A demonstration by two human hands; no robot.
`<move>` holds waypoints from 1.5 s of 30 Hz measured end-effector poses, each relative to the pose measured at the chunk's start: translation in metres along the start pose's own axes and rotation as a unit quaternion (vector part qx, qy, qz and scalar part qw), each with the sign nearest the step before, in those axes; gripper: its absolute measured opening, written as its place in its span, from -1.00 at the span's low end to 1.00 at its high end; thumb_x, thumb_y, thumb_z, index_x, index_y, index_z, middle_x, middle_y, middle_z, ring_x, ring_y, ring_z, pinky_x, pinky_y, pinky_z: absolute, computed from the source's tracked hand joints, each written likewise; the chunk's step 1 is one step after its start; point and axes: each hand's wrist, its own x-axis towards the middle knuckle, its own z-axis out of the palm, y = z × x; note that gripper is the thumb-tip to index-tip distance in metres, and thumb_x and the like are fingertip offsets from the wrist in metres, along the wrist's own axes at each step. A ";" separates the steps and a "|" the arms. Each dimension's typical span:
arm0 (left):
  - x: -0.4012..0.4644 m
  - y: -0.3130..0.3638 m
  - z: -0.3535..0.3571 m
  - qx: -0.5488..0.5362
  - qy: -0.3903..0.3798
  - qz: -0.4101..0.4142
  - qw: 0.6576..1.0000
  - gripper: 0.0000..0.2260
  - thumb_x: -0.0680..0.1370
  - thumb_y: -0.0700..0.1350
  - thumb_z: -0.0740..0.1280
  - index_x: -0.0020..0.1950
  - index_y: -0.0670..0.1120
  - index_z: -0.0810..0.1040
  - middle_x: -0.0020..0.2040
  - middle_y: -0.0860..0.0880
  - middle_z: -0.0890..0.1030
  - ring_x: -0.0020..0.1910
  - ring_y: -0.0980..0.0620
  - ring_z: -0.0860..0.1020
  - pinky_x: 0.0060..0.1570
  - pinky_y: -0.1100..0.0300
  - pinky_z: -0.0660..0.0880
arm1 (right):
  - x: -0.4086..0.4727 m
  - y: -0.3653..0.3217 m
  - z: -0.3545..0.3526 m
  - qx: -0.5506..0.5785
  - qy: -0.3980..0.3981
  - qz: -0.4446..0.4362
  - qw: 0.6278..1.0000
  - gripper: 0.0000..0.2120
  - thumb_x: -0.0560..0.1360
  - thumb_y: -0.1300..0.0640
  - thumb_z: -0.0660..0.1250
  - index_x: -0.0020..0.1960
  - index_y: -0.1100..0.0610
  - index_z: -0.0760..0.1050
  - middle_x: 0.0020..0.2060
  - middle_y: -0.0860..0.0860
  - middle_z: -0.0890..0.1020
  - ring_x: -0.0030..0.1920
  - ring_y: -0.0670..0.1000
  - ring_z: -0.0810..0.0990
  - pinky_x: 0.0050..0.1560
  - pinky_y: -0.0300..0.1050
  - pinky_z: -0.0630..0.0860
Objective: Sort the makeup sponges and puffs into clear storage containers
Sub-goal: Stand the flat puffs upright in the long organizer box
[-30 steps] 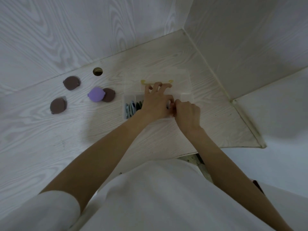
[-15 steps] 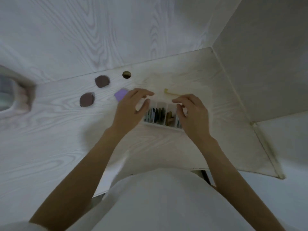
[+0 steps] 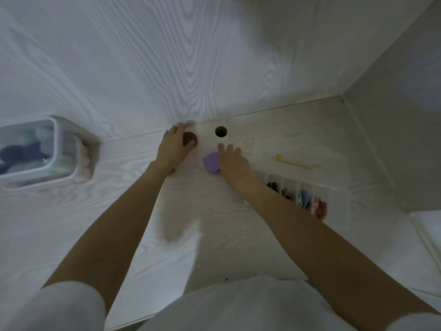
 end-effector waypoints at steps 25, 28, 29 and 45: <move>-0.120 0.247 0.091 -0.120 -0.127 0.394 0.902 -0.80 0.49 -0.21 0.36 0.11 -0.13 0.57 -0.02 -0.11 0.57 -0.05 -0.05 0.55 0.00 0.10 0.52 | -0.250 0.198 -0.011 0.469 0.256 0.342 0.773 -0.62 0.52 0.34 0.24 0.29 0.09 0.37 -0.04 0.08 0.58 -0.30 -0.02 0.63 -0.31 -0.48 0.47; -0.107 0.272 0.110 -0.015 -0.204 0.446 0.871 -0.81 0.49 -0.24 0.32 0.10 -0.15 0.52 0.01 -0.09 0.58 0.00 -0.06 0.51 -0.04 0.17 0.42 | -0.249 0.207 -0.012 0.460 0.275 0.355 0.766 -0.66 0.51 0.32 0.27 0.24 0.09 0.36 -0.12 0.06 0.60 -0.29 0.00 0.64 -0.28 -0.35 0.49; -0.104 0.276 0.114 0.020 -0.217 0.470 0.855 -0.83 0.50 -0.26 0.29 0.08 -0.15 0.53 0.01 -0.10 0.57 0.01 -0.07 0.49 -0.05 0.20 0.37 | -0.248 0.208 -0.011 0.460 0.279 0.354 0.765 -0.67 0.51 0.31 0.27 0.23 0.10 0.36 -0.13 0.05 0.59 -0.28 0.04 0.64 -0.26 -0.32 0.48; -0.092 0.259 0.131 0.249 -0.214 0.532 0.781 -0.75 0.57 -0.05 0.15 0.20 -0.04 0.49 0.16 -0.01 0.53 0.27 -0.01 0.40 0.39 0.00 0.01 | -0.229 0.197 -0.007 0.386 0.310 0.326 0.806 -0.76 0.47 0.21 0.37 0.11 0.13 0.45 -0.19 -0.01 0.59 -0.27 -0.07 0.55 -0.30 -0.38 0.43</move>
